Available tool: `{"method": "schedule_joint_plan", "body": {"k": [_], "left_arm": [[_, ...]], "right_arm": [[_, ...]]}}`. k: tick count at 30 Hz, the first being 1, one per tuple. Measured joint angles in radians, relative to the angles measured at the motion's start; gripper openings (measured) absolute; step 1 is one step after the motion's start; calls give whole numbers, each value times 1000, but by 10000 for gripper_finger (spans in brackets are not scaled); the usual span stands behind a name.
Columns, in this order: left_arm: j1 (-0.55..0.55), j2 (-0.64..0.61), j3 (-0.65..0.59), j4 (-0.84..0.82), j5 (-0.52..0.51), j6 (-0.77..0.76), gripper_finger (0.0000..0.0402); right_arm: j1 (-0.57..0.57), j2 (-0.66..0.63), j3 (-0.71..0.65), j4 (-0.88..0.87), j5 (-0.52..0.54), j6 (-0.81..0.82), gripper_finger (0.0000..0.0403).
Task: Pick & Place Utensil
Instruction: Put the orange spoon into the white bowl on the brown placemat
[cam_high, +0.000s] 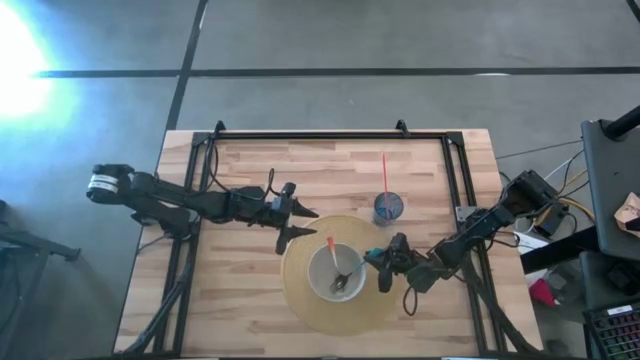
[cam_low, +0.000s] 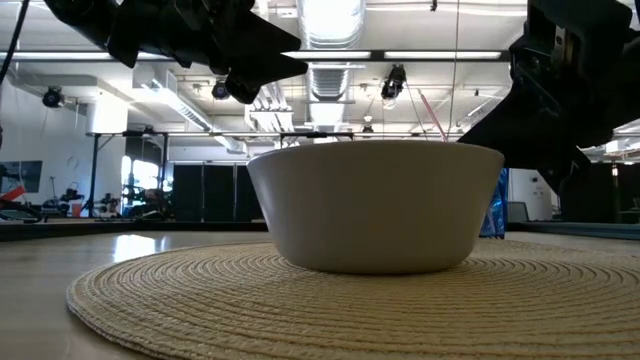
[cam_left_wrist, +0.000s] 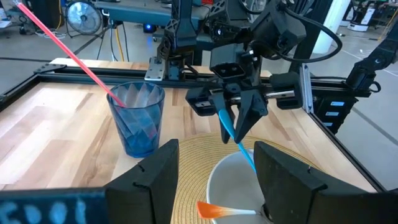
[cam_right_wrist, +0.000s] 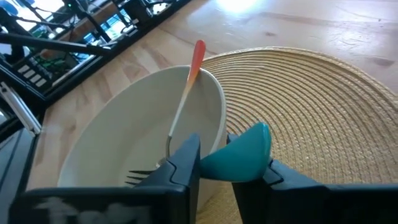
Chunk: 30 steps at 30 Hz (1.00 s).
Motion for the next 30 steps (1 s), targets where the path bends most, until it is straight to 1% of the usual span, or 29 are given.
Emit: {"method": "schedule_joint_plan", "body": {"k": [15, 23, 30], "left_arm": [[-1, 0, 0, 0, 0, 0, 200], [0, 0, 0, 0, 0, 0, 200], [0, 0, 0, 0, 0, 1, 200]], "right_arm": [[0, -7, 0, 14, 4, 8, 153], [0, -37, -2, 11, 8, -12, 189], [0, -91, -4, -122, 8, 52, 199]]}}
